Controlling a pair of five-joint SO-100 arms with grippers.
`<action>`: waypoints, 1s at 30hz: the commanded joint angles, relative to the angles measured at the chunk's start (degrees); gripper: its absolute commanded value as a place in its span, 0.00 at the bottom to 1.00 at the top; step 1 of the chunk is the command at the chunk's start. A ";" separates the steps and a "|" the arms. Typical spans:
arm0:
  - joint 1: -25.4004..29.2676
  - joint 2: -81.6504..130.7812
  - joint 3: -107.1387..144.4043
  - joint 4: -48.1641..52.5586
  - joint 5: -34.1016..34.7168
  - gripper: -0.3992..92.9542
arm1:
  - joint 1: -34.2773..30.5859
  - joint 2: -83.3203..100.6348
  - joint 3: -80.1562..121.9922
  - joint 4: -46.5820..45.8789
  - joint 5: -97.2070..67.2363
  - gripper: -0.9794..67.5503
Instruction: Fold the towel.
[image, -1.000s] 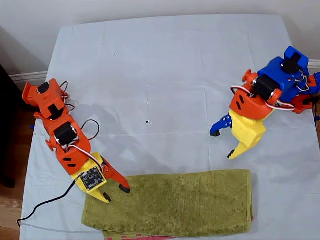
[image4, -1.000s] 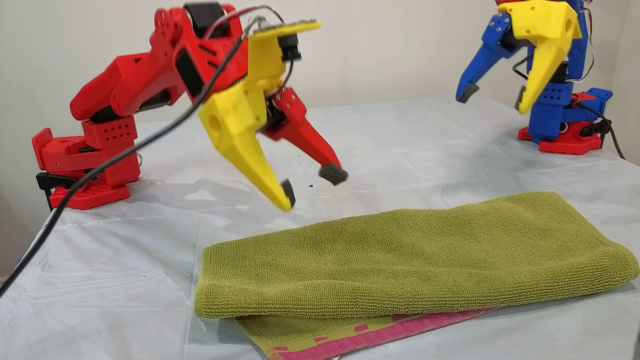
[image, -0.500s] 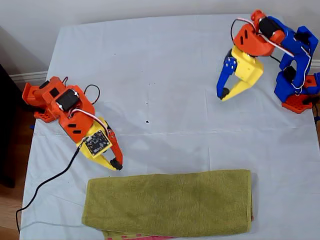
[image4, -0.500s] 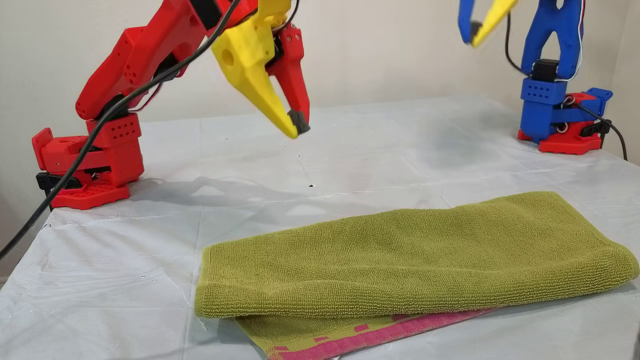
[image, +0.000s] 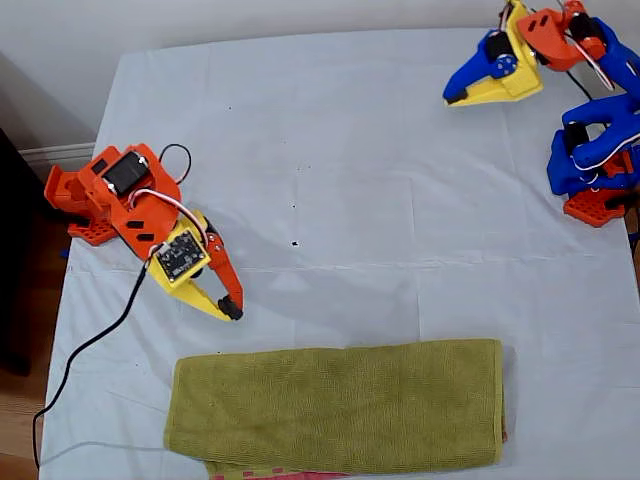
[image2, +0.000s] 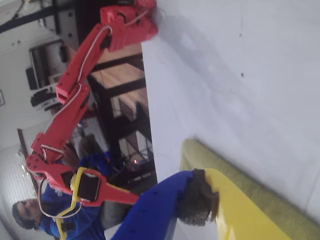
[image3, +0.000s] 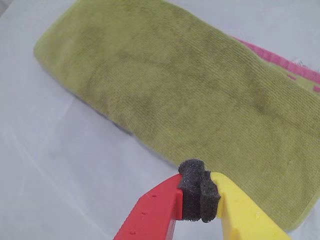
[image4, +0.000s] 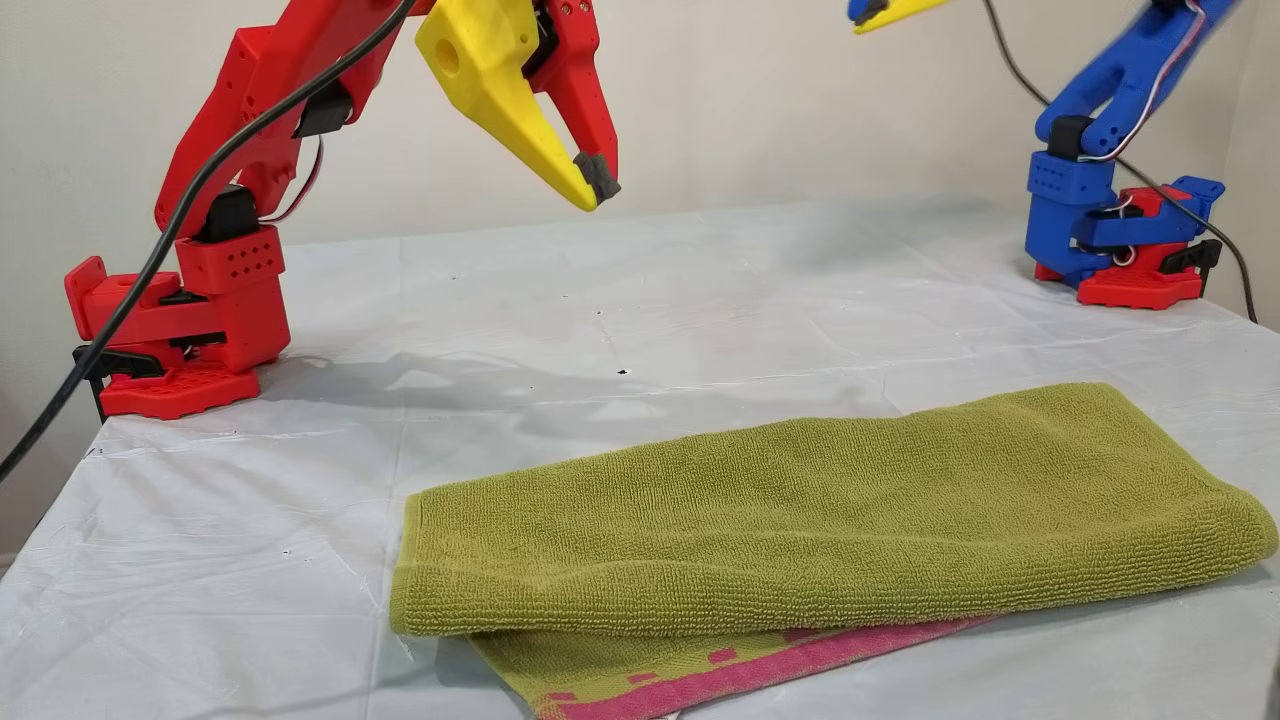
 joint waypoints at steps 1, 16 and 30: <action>-1.67 7.47 0.53 0.79 0.35 0.00 | -0.97 -1.67 9.84 -6.33 -1.58 0.02; -1.76 2.64 -3.69 0.79 0.26 0.00 | -3.34 19.34 66.53 -43.07 2.90 0.02; -2.81 -2.90 -8.70 0.62 1.49 0.00 | -0.53 53.96 81.30 -24.17 14.77 0.02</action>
